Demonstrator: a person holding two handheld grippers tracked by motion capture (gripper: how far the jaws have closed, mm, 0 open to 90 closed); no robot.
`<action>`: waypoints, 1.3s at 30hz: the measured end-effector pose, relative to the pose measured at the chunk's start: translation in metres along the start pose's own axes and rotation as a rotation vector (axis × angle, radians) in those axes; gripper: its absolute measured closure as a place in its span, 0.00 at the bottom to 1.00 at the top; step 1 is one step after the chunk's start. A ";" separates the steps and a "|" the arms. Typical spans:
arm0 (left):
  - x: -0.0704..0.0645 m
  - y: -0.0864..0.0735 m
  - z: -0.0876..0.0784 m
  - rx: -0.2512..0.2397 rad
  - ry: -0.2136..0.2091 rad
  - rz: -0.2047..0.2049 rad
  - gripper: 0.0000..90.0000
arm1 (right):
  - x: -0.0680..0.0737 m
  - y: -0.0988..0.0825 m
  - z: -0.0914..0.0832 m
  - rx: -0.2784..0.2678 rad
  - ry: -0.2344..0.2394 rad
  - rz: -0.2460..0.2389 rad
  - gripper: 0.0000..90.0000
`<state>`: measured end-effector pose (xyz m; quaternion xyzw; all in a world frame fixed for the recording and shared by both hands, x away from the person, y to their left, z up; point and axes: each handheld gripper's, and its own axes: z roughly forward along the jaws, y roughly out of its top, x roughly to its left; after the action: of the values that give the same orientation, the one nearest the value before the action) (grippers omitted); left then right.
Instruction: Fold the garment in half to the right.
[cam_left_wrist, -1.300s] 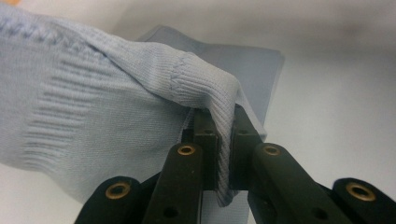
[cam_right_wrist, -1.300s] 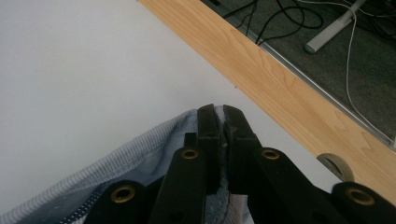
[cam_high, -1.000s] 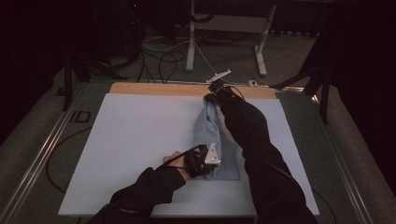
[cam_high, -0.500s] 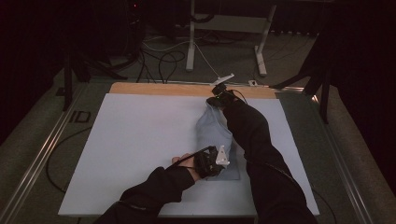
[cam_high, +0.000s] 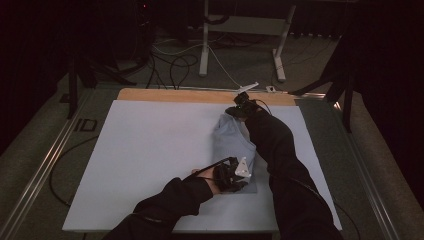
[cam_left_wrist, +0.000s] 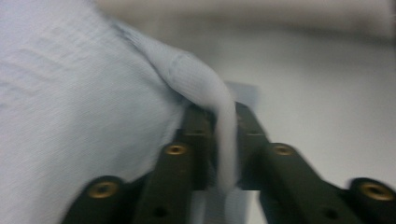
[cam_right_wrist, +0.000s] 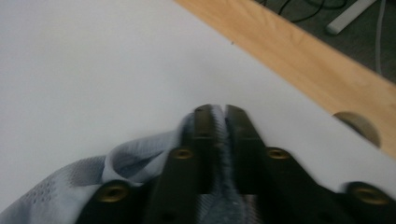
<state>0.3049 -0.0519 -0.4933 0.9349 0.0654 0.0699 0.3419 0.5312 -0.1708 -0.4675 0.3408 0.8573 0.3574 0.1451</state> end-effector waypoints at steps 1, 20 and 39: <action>0.000 0.000 0.000 0.000 0.000 0.000 0.74 | -0.001 -0.001 0.000 -0.003 0.002 0.003 0.60; -0.004 0.008 -0.009 -0.002 -0.025 0.015 0.50 | -0.011 -0.007 -0.029 -0.062 -0.020 0.039 0.11; -0.001 -0.002 -0.042 -0.028 -0.043 -0.009 0.38 | -0.005 -0.014 -0.047 -0.105 -0.015 0.035 0.11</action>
<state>0.2970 -0.0245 -0.4630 0.9309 0.0613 0.0490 0.3568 0.5051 -0.2057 -0.4446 0.3505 0.8301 0.4020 0.1630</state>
